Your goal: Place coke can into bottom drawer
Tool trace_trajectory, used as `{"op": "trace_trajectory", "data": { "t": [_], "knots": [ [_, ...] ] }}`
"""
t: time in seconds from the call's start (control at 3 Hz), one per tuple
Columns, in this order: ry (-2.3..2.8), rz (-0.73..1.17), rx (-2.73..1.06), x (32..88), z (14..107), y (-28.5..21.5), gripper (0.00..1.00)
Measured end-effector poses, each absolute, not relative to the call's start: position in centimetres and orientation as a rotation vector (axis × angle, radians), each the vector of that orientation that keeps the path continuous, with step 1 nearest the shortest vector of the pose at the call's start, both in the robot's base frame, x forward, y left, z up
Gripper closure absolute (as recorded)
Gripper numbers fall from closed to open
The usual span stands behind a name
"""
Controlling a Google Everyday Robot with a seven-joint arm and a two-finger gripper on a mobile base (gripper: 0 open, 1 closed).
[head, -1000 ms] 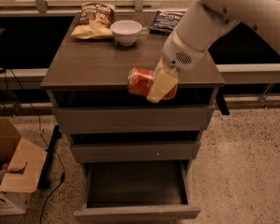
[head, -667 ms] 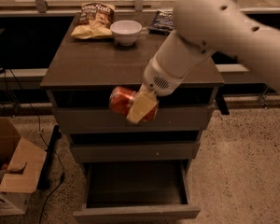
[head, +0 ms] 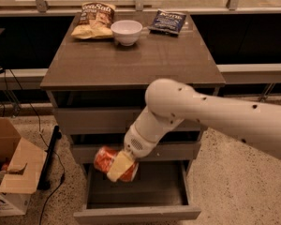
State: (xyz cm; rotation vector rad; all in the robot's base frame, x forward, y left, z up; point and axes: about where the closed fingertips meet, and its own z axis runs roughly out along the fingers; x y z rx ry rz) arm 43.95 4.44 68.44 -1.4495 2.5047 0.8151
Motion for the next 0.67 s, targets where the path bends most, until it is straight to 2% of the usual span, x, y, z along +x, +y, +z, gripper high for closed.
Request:
{"op": "trace_trajectory", "data": {
  "t": [0.67],
  "knots": [
    [2.533, 0.829, -1.468, 42.71, 66.86, 4.17, 1.0]
  ]
}}
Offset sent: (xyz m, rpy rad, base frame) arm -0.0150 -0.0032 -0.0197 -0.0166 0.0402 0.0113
